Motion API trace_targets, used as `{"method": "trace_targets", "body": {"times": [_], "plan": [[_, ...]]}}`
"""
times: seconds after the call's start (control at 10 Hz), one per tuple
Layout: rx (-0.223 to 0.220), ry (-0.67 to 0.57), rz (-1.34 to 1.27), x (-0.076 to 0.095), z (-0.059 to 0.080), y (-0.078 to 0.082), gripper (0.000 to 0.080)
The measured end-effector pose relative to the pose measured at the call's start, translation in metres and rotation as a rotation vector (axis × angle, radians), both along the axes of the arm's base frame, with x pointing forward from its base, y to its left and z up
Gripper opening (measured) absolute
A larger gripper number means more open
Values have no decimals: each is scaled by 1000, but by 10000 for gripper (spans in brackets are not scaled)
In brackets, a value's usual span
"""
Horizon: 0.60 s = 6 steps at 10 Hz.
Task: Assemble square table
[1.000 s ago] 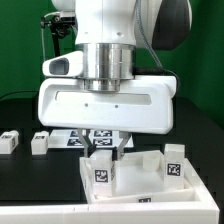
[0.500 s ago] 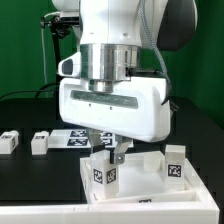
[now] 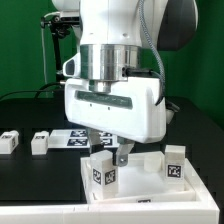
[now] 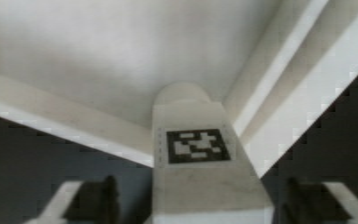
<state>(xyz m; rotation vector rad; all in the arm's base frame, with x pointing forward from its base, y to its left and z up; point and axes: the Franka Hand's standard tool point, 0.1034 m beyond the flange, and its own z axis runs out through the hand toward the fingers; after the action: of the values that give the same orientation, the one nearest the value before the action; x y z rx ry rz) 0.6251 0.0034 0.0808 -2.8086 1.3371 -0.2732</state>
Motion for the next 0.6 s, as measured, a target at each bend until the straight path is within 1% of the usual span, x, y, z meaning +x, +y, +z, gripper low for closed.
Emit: {"method": "trace_targets", "body": {"times": [0.1, 0.2, 0.5, 0.6], "plan": [[-29, 11, 130, -1, -2, 6, 606], [-47, 15, 244, 0, -3, 7, 638], [-82, 28, 441, 0, -3, 5, 648], [-99, 36, 543, 0, -3, 3, 648]]}}
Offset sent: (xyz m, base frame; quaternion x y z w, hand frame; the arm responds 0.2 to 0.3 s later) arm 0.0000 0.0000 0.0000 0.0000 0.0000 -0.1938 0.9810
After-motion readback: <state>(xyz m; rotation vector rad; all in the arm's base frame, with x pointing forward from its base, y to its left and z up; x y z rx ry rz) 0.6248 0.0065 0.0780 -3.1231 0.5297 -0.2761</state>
